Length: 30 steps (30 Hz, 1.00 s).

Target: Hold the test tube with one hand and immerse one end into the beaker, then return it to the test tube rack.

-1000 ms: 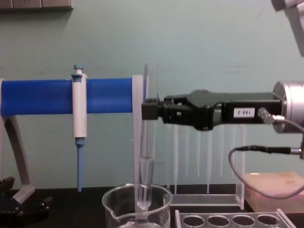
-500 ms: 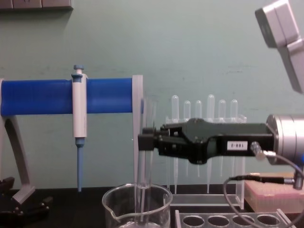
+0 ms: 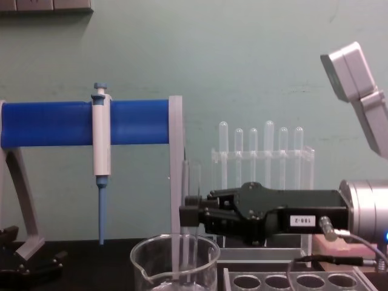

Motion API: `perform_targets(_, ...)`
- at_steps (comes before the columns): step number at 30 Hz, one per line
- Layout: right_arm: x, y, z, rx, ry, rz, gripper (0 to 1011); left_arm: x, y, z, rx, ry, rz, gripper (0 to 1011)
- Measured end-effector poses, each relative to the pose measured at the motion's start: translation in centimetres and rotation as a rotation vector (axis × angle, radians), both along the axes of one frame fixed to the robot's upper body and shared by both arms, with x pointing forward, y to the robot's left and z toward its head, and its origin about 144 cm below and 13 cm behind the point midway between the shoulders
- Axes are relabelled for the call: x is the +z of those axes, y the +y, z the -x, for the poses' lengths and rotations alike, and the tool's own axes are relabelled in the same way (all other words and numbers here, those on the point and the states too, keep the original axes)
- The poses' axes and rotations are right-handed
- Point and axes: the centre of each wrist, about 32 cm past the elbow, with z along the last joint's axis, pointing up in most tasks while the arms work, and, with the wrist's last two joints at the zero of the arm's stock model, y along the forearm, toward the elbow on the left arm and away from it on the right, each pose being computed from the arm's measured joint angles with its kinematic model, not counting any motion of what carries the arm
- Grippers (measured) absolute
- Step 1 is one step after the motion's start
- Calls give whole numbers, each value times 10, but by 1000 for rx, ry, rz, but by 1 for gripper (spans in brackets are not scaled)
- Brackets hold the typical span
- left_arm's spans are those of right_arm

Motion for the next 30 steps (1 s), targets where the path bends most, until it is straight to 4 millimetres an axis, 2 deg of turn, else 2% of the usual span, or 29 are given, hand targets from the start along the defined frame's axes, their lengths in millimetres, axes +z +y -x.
perform_targets(12, -13, 1, 2, -10, 9, 19, 242, 0, 0, 0, 0, 0, 0, 1000)
perform_targets(30, -16, 2, 1, -15, 11, 22, 243, 0, 0, 0, 0, 0, 0, 1000)
